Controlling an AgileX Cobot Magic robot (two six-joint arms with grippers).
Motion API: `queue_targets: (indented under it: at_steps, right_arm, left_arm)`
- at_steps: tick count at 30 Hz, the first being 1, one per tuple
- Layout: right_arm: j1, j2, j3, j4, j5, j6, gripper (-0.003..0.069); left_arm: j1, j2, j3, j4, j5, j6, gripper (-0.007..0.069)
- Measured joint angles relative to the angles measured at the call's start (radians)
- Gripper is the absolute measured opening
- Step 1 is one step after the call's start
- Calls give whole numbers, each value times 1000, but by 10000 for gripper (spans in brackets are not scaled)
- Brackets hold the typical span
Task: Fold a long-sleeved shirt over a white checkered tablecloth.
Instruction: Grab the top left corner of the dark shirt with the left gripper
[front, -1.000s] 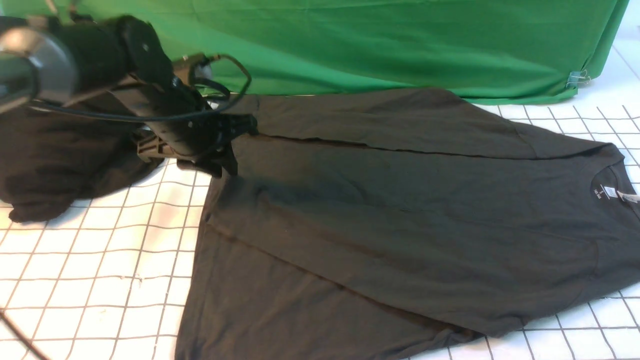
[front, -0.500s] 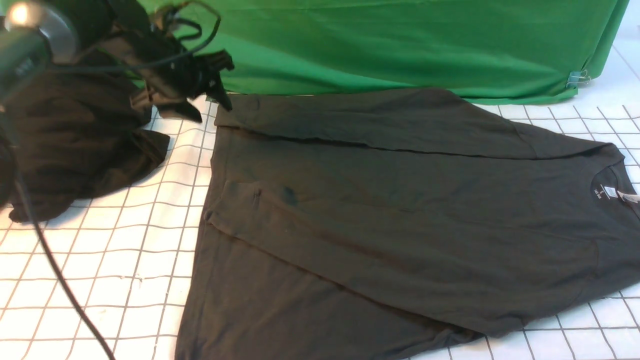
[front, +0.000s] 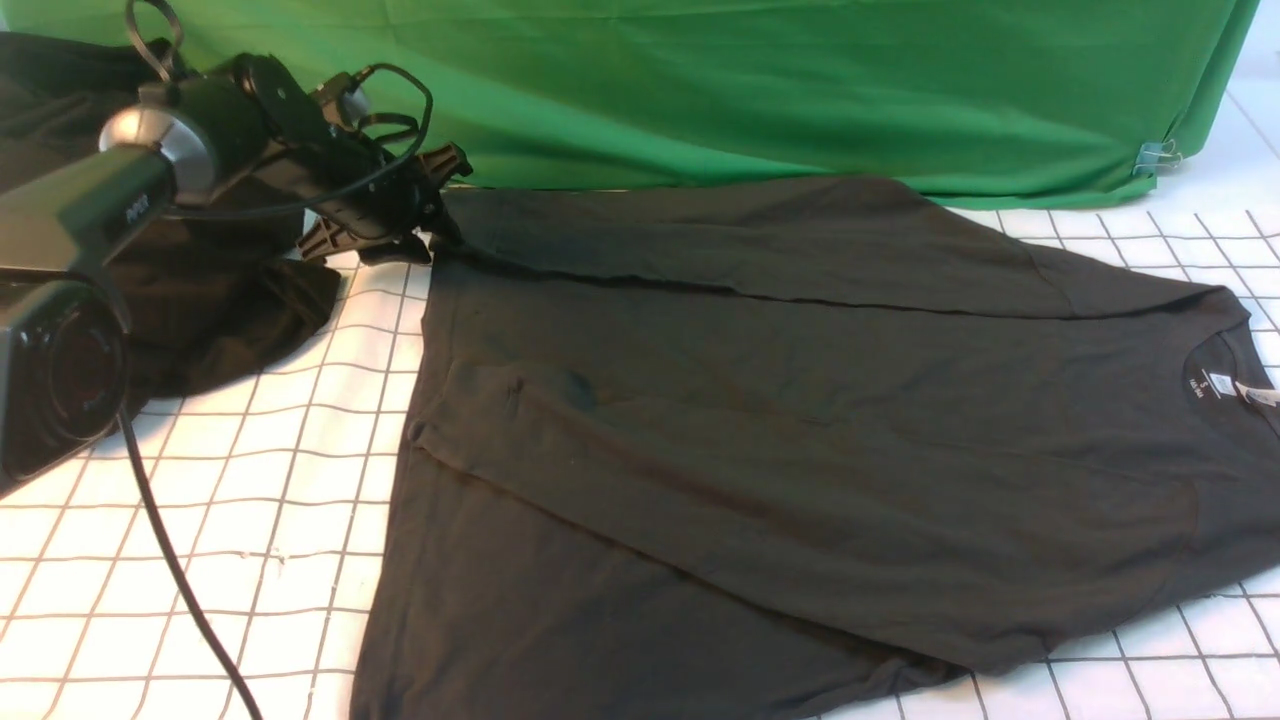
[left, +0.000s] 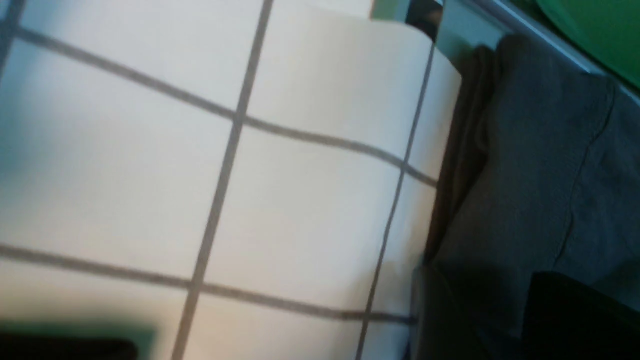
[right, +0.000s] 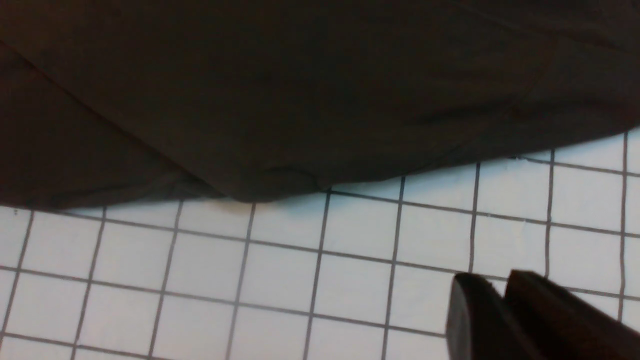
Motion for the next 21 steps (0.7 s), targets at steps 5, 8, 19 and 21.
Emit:
queue_targets:
  at_steps: [5,8,19,21]
  right_arm:
    - [0,0,0,0,-1,0,99]
    - [0,0,0,0,-1,0,103]
    - [0,0,0,0,0,0,115]
    - [0,0,0,0,3,0,116]
  left_arm:
    - [0,4,0,-41,-26,1,202]
    - [0,5,0,-63,-33,1,175]
    - [0,15,0,-70,18,8,0]
    - [0,13,0,-66,26,11,-1]
